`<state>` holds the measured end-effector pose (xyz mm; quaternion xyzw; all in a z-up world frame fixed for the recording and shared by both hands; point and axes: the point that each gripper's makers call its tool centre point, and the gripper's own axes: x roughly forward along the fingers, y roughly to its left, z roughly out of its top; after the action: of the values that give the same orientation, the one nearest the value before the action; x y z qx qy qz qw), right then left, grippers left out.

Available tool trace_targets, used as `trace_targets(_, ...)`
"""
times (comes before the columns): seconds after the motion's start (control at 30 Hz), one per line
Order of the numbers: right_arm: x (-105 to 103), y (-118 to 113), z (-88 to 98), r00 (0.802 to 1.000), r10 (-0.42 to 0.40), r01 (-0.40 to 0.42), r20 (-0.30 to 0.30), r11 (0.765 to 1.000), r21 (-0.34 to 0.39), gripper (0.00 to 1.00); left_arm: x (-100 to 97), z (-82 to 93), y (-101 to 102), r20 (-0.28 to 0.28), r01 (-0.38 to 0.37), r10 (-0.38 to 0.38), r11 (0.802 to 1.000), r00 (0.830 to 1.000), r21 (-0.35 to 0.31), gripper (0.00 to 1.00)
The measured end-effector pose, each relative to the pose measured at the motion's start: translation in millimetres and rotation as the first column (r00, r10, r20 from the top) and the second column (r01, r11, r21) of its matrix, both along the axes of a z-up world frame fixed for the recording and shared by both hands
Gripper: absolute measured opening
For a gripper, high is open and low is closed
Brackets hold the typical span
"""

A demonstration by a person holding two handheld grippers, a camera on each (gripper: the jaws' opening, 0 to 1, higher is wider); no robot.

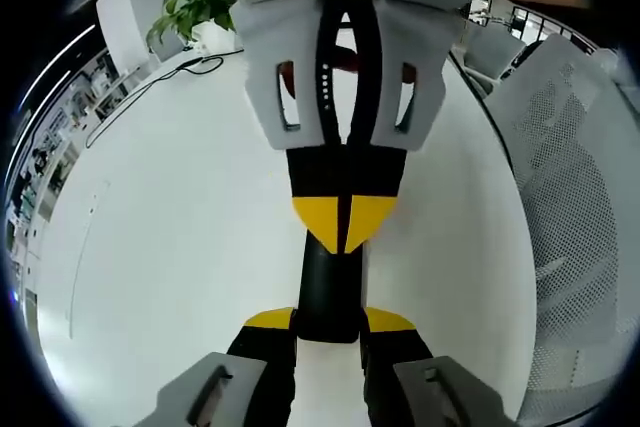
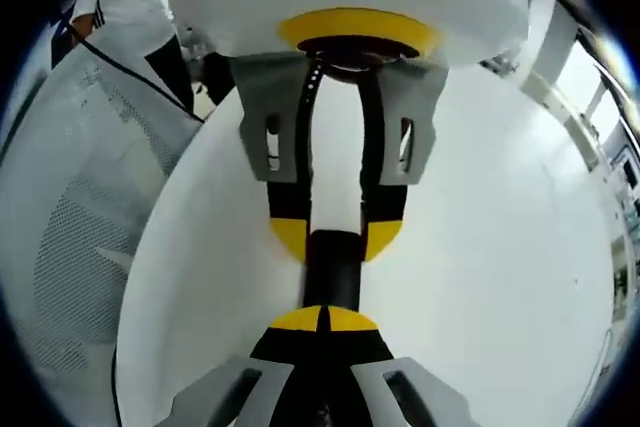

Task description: Press the specified remote control buttons in sequence, fully releasing each button before pressing the next.

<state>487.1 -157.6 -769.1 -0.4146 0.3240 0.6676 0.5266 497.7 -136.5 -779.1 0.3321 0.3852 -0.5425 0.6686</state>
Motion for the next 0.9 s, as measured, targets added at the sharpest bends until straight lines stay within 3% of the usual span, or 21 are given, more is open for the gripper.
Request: trace_targets(0.9,4.8,0.1,-0.9,0.999,-0.032,0.032,-0.010,0.999,-0.010,0.00,0.6,0.3,0.9,0.004,-0.008,0.008,1.000,1.000,0.006,0.23)
